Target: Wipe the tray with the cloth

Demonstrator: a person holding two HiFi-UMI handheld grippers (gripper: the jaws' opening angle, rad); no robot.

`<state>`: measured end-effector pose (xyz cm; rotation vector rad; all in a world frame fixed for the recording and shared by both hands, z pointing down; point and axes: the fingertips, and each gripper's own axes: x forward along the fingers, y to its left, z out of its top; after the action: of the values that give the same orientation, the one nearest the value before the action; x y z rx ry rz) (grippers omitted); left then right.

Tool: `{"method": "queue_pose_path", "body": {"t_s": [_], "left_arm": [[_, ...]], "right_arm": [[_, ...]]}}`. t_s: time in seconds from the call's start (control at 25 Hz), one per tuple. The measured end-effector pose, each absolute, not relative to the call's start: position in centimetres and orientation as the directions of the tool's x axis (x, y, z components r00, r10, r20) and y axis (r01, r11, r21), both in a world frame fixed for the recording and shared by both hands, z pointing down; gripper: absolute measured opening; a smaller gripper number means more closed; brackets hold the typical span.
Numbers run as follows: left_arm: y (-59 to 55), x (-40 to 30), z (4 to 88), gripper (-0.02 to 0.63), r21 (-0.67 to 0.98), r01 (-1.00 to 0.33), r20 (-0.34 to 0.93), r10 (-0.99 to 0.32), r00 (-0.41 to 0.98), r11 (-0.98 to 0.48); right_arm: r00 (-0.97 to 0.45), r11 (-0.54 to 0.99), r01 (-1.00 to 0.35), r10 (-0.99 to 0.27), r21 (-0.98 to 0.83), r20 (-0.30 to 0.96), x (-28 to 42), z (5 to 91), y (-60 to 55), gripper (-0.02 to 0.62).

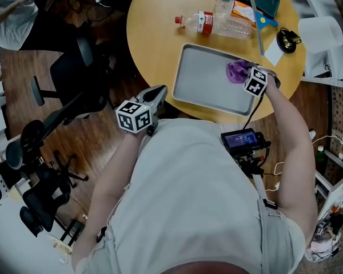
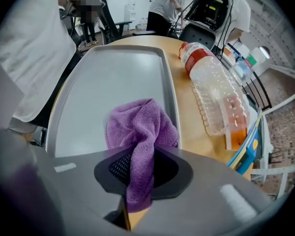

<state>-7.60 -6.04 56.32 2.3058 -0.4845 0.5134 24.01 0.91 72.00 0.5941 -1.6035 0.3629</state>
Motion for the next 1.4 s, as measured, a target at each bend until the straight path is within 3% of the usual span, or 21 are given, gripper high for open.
{"method": "queue_pose_path", "body": {"t_s": [0.8,1.08,1.4], "left_arm": [[-5.8,-11.0,57.5,0.0,0.593,-0.525,0.496,-0.236,0.836,-0.61],[-6.3,-10.1,56.9,0.0,0.58,-0.508,0.497,-0.218,0.84,-0.637],[-6.1,-8.5,56.2,0.0,0.567,-0.466,0.494,-0.173,0.852,-0.679]], "right_arm": [[-0.123,0.945,-0.277,-0.214,0.174,0.969,5.3,71.9,-14.2,0.061],[-0.154,0.92,-0.366,-0.207,0.139,0.966,9.4,71.5,-11.5,0.061],[-0.078,0.868,-0.481,-0.181,0.122,0.98,19.0,70.9,-4.5,0.063]]}}
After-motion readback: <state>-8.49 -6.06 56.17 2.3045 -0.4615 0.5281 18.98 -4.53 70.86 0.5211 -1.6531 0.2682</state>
